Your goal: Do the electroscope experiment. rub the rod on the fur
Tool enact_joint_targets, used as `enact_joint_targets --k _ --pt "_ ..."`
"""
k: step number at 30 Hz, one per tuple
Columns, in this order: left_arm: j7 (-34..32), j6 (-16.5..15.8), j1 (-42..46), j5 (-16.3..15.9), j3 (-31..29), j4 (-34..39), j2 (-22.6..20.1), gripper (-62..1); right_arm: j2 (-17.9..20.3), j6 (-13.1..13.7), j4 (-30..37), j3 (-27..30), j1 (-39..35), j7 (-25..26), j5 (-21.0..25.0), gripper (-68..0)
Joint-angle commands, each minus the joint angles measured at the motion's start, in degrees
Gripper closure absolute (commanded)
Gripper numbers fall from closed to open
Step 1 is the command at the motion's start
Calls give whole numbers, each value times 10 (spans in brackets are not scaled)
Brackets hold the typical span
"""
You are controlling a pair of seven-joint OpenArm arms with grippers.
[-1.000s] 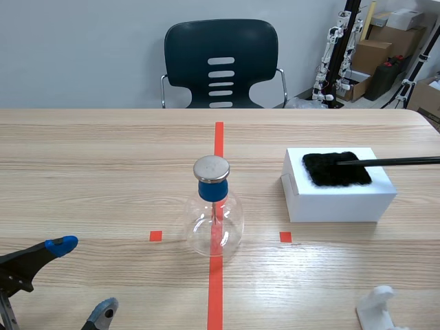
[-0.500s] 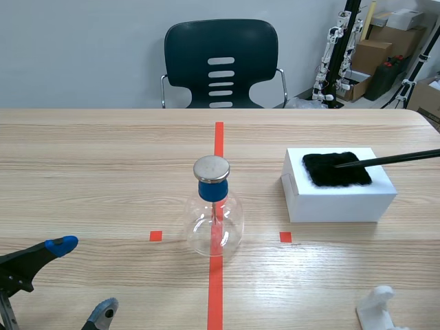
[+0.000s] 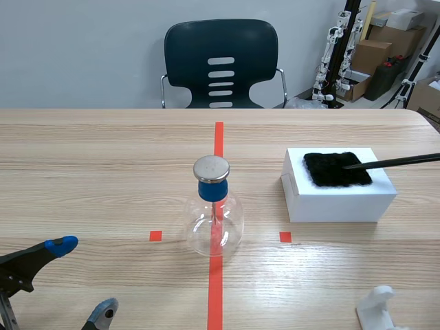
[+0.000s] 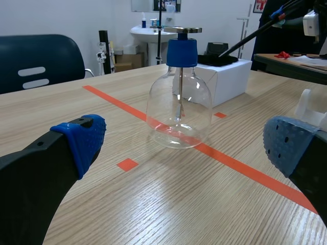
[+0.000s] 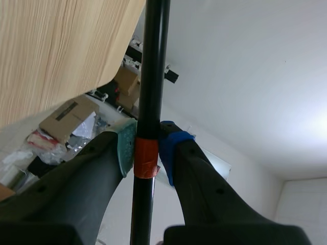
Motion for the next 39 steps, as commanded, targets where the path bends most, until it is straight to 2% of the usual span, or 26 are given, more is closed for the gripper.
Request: enact_joint_targets --k 1,7,10,12,16,19,22,27,30,39 --pt "-10 -1 -3 -4 0 6 1 -623 -2 -15 9 6 14 1 -12 -15" --pt "-10 -1 -3 -4 0 6 1 -623 -47 -16 24 -4 36 -4 -44 -15" --pt "-10 -1 -3 -4 0 6 1 -623 -48 -16 23 -6 34 -9 -48 -15" --pt "-10 -1 -3 -4 0 6 1 -623 -34 -16 19 -6 24 -29 -45 -15" --pt "-10 -1 -3 -4 0 6 1 -623 18 -18 10 -6 3 -32 -6 -15" --pt "-10 -1 -3 -4 0 6 1 -623 34 -19 9 -6 2 -32 5 -15" --pt "-10 -1 -3 -4 0 6 1 -623 21 -35 20 -6 3 -20 -8 -15" --pt "-10 -1 -3 -4 0 6 1 -623 -30 -35 47 -6 9 -16 -50 -15" --pt "-10 -1 -3 -4 0 6 1 -623 -39 -35 47 -6 10 -17 -54 -15" --pt "-10 -1 -3 -4 0 6 1 -623 41 -35 21 -6 -4 -37 14 -15"
